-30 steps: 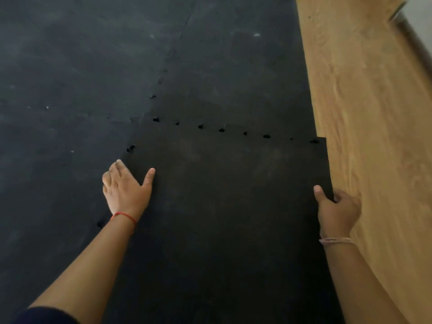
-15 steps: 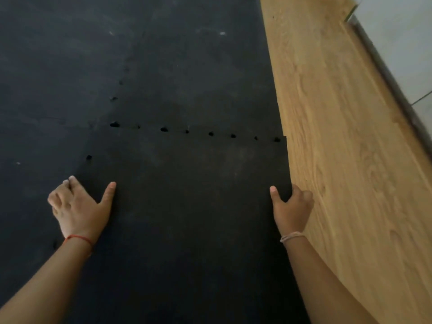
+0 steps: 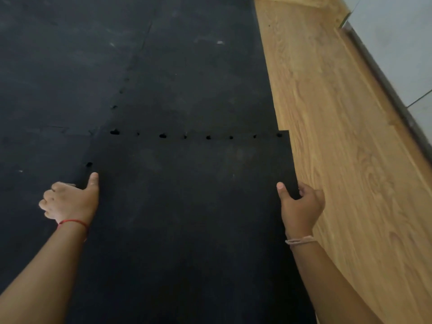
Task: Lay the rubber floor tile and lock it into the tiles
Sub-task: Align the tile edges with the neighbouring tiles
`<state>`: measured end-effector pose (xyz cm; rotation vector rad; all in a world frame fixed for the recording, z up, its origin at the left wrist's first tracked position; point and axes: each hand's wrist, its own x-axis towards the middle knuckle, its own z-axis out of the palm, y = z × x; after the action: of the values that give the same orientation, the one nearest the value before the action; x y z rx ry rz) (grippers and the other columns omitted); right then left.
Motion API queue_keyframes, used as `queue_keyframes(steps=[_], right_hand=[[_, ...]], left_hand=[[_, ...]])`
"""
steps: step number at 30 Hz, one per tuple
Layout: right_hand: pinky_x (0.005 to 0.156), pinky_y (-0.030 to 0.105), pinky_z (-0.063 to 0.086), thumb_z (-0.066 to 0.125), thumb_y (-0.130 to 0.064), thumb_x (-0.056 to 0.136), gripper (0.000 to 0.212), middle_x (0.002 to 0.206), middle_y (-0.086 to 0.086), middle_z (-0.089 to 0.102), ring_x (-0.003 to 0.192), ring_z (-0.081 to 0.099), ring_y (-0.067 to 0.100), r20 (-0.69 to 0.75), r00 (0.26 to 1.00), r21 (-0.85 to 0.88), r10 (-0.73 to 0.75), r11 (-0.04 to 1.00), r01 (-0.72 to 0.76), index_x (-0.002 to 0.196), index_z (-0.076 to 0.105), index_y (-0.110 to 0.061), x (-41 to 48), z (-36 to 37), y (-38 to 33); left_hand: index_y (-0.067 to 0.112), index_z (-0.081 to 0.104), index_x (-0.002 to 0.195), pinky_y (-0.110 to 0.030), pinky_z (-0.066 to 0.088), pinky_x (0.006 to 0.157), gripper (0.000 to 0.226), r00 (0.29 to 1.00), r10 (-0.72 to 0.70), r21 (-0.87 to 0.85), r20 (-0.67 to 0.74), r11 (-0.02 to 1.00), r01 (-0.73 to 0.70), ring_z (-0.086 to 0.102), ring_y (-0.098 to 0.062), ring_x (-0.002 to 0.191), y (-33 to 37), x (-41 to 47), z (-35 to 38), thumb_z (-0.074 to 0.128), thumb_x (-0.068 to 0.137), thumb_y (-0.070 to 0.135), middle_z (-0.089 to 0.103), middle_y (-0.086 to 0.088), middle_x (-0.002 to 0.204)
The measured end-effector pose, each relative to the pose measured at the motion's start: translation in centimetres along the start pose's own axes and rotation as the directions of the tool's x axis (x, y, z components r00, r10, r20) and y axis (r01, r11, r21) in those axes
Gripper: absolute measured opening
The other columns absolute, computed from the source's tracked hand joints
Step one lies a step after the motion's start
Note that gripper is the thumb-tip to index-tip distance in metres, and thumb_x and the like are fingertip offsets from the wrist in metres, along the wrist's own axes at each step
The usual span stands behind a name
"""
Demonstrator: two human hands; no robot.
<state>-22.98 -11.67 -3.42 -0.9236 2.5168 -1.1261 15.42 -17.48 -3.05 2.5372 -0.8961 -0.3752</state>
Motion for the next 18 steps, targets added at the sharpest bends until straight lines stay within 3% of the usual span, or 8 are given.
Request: queue_keyframes(steps=[4,10,14,18], right_hand=[[0.093,0.037,0.038,0.07,-0.035,0.078,0.062,0.117,0.016,0.047,0.113,0.044,0.031,0.132,0.991,-0.182,0.034,0.983,-0.009,0.125,0.05,0.0,-0.6,1.3,0.6],[0.097,0.043,0.035,0.069,-0.035,0.078,0.059,0.119,0.02,0.045,0.114,0.041,0.035,0.124,0.991,-0.237,0.049,0.971,-0.018,0.121,0.051,0.001,-0.5,1.8,0.7],[0.098,0.045,0.034,0.066,-0.034,0.081,0.06,0.121,0.025,0.045,0.115,0.041,0.041,0.167,0.986,-0.263,0.025,0.965,0.02,0.124,0.049,0.004,-0.6,1.2,0.6],[0.103,0.052,0.028,0.061,-0.026,0.083,0.061,0.135,0.029,0.037,0.125,0.034,0.044,0.192,0.952,-0.378,-0.238,0.878,0.295,0.131,0.04,0.005,-2.6,1.6,-0.9]], left_hand=[[-0.01,0.044,0.12,-0.055,0.03,0.102,0.073,0.998,-0.057,0.047,0.04,0.997,0.055,0.034,-0.049,0.123,0.5,0.4,-0.6,0.053,0.083,0.052,0.04,-0.034,0.131],[-0.011,0.042,0.123,-0.051,0.032,0.101,0.07,0.992,-0.103,0.054,0.068,0.994,0.099,0.036,-0.049,0.123,1.0,0.4,-1.4,0.052,0.085,0.048,0.042,-0.036,0.131],[-0.005,0.052,0.12,-0.047,0.031,0.105,0.057,0.989,0.051,-0.023,0.139,0.999,-0.048,0.042,-0.045,0.12,-0.7,-0.9,-2.5,0.054,0.087,0.042,0.051,-0.031,0.125],[-0.004,0.046,0.127,-0.048,0.028,0.107,0.054,0.984,0.115,-0.036,0.134,0.993,-0.111,0.038,-0.039,0.124,-5.9,-4.9,-4.3,0.055,0.088,0.034,0.047,-0.025,0.13]])
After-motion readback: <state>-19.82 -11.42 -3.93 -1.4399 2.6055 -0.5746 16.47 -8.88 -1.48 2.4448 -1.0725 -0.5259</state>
